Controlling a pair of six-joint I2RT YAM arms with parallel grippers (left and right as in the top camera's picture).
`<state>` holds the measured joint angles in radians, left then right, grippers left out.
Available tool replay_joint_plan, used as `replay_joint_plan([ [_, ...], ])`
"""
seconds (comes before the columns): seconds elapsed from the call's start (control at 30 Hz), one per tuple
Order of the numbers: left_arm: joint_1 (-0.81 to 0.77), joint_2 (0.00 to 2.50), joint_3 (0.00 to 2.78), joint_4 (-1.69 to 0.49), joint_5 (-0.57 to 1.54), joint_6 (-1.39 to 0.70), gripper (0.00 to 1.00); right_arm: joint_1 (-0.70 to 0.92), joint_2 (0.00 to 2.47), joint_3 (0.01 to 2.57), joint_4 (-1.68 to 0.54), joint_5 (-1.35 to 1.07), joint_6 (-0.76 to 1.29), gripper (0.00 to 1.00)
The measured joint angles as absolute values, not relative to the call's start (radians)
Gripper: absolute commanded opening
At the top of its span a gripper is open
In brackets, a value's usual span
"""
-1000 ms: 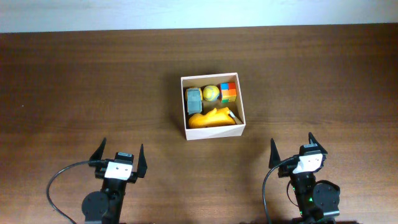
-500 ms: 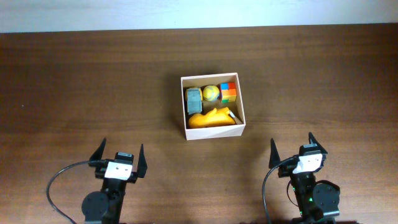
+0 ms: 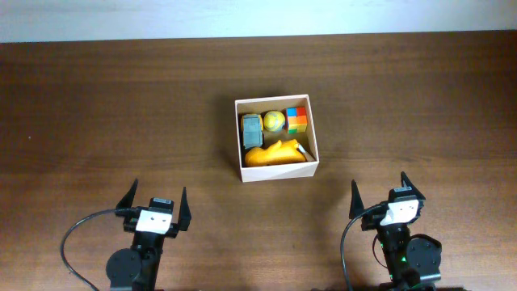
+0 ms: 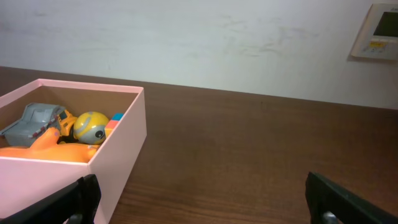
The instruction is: Pack container
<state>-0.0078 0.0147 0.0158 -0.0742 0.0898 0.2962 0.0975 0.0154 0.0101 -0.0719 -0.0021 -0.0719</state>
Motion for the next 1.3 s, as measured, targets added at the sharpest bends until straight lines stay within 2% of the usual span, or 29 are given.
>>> replay_joint_plan([
  [0.27,-0.008,0.015,0.016,-0.074,0.090,0.296,0.99,0.089,0.015,0.010,-0.072,-0.003,-0.076,0.99],
  [0.5,-0.008,0.015,0.016,-0.074,0.090,0.296,0.99,0.019,0.015,0.010,-0.072,-0.002,-0.075,0.99],
  [1.3,-0.008,0.015,0.016,-0.074,0.090,0.296,0.99,0.016,0.015,0.010,-0.072,-0.002,-0.075,0.99],
])
